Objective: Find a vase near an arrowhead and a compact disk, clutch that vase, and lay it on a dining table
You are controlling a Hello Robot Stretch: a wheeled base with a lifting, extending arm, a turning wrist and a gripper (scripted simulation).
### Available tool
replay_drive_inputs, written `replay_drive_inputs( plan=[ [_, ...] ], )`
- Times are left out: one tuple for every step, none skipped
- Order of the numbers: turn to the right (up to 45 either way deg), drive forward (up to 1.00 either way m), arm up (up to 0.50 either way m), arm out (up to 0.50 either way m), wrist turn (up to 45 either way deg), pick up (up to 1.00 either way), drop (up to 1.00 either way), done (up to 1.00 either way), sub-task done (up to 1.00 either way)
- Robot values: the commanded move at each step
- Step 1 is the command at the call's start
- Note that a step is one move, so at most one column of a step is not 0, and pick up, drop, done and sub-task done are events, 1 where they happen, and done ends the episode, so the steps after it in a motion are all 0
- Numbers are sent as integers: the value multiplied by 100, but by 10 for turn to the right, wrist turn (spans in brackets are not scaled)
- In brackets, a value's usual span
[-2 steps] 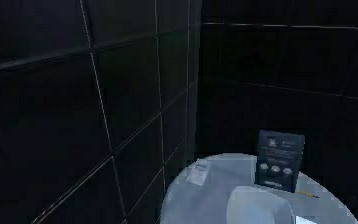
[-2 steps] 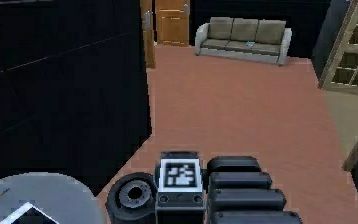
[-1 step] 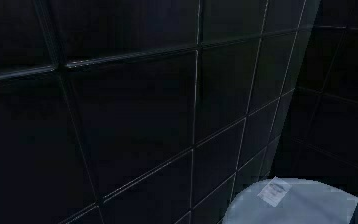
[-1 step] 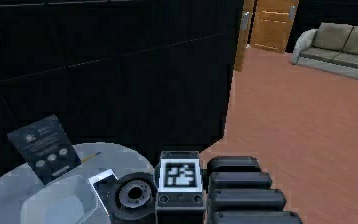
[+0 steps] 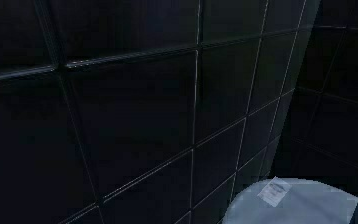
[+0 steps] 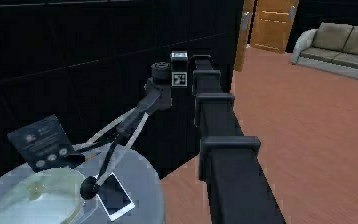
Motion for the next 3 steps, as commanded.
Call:
replay_drive_inputs(
  plan=[
    [0,0,0,0,390,0,0,0,0],
    [0,0,-30,0,0,0,0,0,0],
    [0,0,0,0,0,0,100,0,0]
  ],
)
